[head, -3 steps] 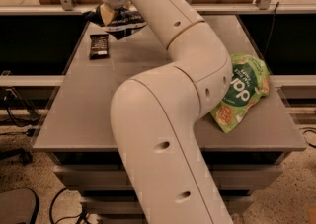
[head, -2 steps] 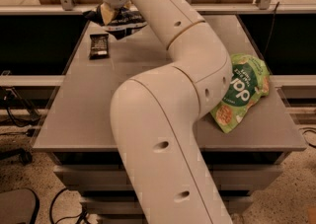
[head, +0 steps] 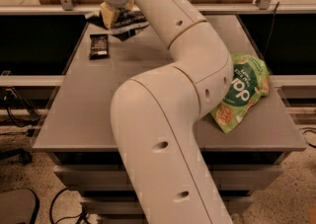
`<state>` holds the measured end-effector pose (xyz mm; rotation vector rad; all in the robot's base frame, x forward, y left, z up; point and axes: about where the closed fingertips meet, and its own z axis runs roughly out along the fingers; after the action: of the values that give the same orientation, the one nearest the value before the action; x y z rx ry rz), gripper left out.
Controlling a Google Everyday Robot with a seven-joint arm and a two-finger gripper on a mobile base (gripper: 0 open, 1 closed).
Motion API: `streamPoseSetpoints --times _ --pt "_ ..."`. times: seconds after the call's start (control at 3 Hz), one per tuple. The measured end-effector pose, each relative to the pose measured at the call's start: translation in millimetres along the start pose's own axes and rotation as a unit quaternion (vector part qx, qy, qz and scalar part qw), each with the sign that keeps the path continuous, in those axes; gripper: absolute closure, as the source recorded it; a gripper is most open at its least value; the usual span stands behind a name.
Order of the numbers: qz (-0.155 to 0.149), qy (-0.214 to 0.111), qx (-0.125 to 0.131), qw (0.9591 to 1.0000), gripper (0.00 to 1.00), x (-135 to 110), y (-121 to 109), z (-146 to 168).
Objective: Move blue chip bag near rxbar chocolate
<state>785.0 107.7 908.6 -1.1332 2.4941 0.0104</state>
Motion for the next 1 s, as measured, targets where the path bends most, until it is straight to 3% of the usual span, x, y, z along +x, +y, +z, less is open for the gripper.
streamPoseSetpoints --times 0.33,1.0 --pt "0.001 0.0 -0.001 1.0 0.0 0.6 -0.1 -1.1" --pt "-0.002 -0.002 -0.002 1.0 0.0 0.3 1.4 -4.9"
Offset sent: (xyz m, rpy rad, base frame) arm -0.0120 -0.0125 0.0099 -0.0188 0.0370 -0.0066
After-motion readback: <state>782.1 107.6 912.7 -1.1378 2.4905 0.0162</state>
